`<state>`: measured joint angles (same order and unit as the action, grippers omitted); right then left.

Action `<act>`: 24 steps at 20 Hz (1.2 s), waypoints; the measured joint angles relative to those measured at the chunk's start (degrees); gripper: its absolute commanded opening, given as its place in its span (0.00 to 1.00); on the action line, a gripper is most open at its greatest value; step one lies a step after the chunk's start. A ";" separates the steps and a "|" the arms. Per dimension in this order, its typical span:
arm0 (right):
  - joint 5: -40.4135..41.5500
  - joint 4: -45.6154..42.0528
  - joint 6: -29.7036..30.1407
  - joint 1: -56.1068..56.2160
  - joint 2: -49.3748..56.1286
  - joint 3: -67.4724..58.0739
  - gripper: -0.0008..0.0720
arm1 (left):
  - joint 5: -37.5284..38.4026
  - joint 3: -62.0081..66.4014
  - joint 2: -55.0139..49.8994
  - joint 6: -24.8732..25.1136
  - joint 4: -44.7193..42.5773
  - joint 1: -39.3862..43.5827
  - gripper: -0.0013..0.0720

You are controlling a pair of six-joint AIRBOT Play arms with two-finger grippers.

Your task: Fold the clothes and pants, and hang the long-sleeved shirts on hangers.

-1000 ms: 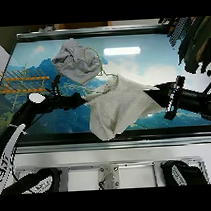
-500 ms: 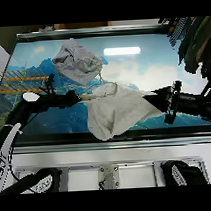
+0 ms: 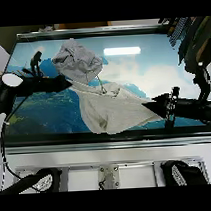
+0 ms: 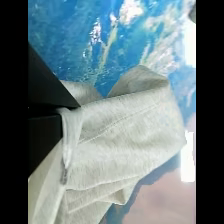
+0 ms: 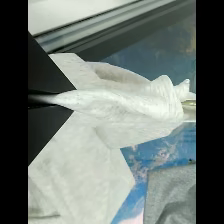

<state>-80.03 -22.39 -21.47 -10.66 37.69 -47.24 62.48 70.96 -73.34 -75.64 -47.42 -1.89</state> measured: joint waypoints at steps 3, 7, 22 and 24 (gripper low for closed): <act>-3.63 -0.61 -0.74 -0.02 -0.15 -0.66 0.02 | 5.53 8.94 -2.49 -0.07 -3.02 0.17 0.04; -8.63 -0.83 -2.54 -0.02 -0.20 -2.78 0.02 | 12.72 22.08 -7.72 -0.22 -5.99 2.10 0.04; -7.34 13.60 -4.09 0.00 0.74 -6.58 0.02 | 24.28 45.22 -19.10 1.31 -4.98 11.91 0.95; -5.64 14.25 -4.11 0.00 0.85 -6.58 0.02 | 23.30 46.80 -19.04 0.81 -3.04 10.36 0.95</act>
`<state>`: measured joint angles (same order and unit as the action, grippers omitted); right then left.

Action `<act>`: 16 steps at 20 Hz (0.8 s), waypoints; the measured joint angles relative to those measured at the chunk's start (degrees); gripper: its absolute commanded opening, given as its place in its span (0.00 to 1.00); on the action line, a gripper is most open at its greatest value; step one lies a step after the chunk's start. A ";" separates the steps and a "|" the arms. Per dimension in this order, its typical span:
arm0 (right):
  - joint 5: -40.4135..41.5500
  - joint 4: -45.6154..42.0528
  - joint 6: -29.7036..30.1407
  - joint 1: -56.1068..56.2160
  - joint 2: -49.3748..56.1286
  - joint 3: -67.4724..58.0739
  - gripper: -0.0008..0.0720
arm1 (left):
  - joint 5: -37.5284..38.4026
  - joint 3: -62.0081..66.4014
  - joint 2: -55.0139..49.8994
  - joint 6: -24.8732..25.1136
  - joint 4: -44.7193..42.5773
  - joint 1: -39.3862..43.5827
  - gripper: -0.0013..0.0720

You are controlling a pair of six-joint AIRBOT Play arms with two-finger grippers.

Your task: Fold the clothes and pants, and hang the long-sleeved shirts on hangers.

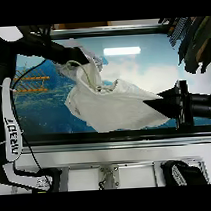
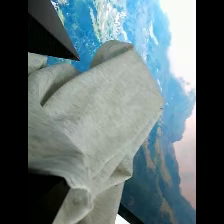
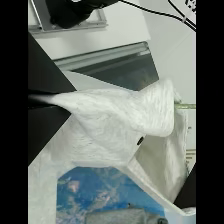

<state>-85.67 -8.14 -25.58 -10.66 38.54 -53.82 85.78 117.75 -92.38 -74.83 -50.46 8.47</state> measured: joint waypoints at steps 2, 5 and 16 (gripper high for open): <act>1.51 0.48 -0.09 0.00 0.02 0.00 0.02 | -1.77 0.28 1.01 -0.66 3.56 -2.49 0.95; 4.17 1.64 -0.17 0.00 0.04 -0.02 0.02 | -5.14 -2.78 3.98 -0.83 9.29 -6.88 0.95; 7.50 2.08 -0.31 0.00 1.31 -0.02 0.02 | 4.35 -8.57 3.28 0.31 23.65 -7.82 0.95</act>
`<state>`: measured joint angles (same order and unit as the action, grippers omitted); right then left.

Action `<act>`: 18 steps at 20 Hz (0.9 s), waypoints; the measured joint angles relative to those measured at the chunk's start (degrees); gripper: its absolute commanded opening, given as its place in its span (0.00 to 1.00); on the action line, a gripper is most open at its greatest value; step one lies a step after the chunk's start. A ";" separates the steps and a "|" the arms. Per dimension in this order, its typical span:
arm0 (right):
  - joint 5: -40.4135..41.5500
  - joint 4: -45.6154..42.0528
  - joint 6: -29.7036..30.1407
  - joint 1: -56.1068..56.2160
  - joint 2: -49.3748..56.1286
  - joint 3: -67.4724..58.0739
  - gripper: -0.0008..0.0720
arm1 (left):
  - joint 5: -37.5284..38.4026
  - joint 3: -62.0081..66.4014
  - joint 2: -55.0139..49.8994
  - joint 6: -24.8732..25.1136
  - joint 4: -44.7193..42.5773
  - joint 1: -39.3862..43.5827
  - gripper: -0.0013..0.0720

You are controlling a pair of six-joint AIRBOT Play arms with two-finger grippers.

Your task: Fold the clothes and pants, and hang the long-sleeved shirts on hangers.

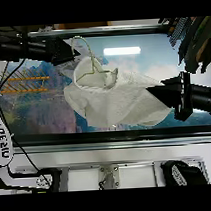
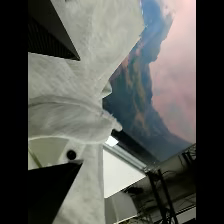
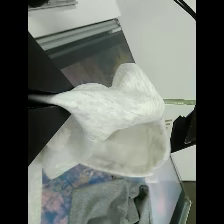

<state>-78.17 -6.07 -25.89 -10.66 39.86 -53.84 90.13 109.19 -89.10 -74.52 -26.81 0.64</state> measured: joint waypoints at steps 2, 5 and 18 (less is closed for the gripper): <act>0.00 -0.66 -0.66 0.00 0.09 0.00 0.02 | 0.35 -0.07 -0.94 0.02 0.52 1.09 0.95; -0.26 -1.25 -1.18 0.00 0.17 0.00 0.02 | -1.57 -0.07 -1.57 0.17 1.86 1.25 0.95; 25.11 4.15 7.85 -4.81 0.00 -1.18 0.02 | -7.06 -0.07 5.53 0.15 9.29 -10.38 0.04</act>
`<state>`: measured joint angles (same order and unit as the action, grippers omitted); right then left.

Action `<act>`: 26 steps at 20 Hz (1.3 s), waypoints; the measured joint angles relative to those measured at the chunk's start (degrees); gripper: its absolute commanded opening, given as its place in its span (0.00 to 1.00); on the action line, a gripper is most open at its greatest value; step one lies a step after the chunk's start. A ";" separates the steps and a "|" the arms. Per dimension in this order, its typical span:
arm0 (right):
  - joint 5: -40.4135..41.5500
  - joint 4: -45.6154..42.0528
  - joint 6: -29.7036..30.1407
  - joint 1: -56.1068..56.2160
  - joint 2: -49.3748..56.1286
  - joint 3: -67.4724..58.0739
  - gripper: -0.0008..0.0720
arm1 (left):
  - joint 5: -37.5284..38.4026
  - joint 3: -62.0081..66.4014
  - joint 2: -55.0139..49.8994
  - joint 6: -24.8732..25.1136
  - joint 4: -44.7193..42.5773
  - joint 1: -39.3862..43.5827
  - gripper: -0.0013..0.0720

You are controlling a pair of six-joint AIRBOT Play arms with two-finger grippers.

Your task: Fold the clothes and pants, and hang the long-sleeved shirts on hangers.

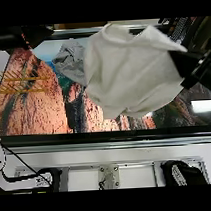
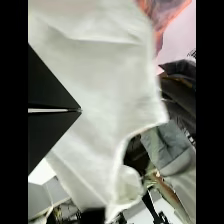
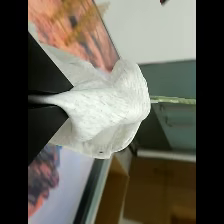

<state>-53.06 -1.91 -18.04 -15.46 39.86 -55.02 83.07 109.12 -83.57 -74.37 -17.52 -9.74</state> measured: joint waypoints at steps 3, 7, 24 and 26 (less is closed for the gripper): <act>7.02 -0.81 2.40 -6.16 -0.96 -1.40 0.02 | -0.17 0.00 2.84 0.02 -5.14 1.36 0.04; 15.78 -3.96 5.03 -16.00 -3.52 -2.91 0.02 | -0.22 0.00 5.18 0.02 -10.08 5.25 0.04; 58.12 -14.12 6.32 -34.21 -8.39 -5.53 0.02 | 0.92 0.00 6.03 0.04 -13.03 11.96 0.04; 61.09 -15.17 6.32 -34.32 -7.96 -6.34 0.02 | 1.77 0.00 6.03 0.04 -13.03 11.96 0.04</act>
<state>8.03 -17.08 -11.73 -49.78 31.90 -61.36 84.84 109.12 -77.54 -74.32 -30.55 2.22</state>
